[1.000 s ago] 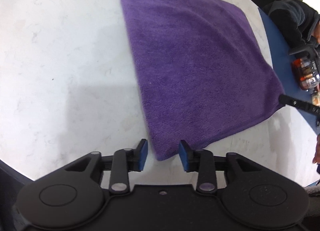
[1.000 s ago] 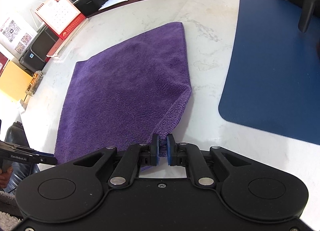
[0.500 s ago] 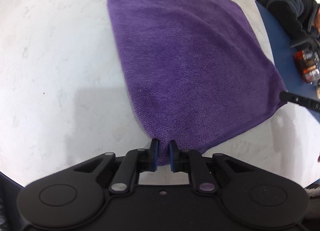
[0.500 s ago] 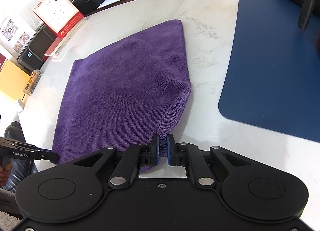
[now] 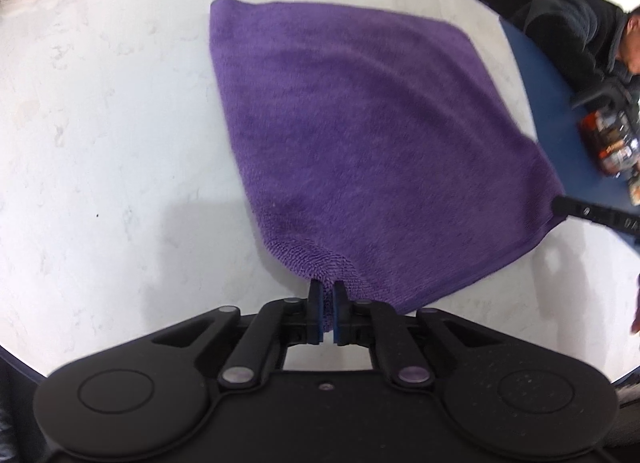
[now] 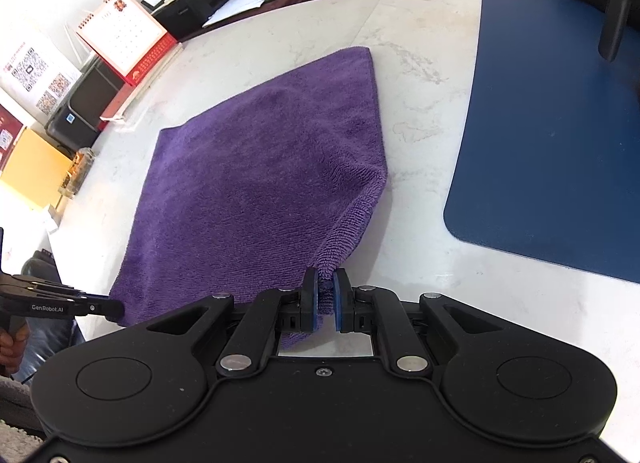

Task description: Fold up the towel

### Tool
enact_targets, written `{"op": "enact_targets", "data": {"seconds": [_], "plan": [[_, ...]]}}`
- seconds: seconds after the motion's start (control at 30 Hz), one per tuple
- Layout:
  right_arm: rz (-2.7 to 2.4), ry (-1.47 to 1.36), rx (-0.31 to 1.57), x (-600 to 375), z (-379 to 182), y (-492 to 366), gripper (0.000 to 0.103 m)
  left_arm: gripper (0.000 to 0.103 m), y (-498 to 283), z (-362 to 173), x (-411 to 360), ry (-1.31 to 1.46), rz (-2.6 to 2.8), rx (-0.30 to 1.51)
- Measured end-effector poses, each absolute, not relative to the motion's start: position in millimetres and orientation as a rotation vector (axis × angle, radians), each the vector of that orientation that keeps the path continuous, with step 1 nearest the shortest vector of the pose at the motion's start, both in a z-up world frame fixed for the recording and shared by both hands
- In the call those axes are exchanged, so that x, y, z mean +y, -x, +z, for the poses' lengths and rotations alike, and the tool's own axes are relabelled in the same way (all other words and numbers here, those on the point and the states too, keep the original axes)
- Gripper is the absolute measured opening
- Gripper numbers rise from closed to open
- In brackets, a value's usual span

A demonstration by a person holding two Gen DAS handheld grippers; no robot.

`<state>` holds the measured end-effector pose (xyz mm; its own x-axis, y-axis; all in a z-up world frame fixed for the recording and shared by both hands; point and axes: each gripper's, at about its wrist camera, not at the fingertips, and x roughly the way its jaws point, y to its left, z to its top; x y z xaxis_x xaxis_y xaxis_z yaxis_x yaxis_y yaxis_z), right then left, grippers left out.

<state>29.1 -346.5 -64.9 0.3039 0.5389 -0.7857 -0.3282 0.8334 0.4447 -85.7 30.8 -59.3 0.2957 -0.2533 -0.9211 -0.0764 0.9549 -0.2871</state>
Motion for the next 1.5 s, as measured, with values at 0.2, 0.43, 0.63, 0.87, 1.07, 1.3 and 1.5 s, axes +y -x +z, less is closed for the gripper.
{"op": "enact_targets", "data": {"seconds": [0.2,0.43,0.63,0.87,1.07,1.3,1.5], "plan": [[0.59,-0.24,1.099,-349,-57,-31,0.007,0.004,80,-47,32,0.334,-0.131,1.228],[0.6,-0.263,1.081,-346,-51,-36,0.007,0.004,74,-41,38,0.382,-0.125,1.197],[0.618,-0.266,1.049,-342,-41,-48,0.007,0.004,62,-26,49,0.403,-0.113,1.143],[0.638,-0.258,1.007,-333,-27,-68,0.007,0.004,43,-18,67,0.43,-0.1,1.1],[0.649,-0.255,0.973,-320,-17,-92,0.007,0.004,19,-18,83,0.456,-0.096,1.071],[0.664,-0.246,0.939,-302,-11,-131,0.007,0.004,-20,-13,103,0.468,-0.09,1.026],[0.676,-0.243,0.917,-285,-10,-169,0.007,0.004,-54,-26,119,0.492,-0.07,1.028]]}}
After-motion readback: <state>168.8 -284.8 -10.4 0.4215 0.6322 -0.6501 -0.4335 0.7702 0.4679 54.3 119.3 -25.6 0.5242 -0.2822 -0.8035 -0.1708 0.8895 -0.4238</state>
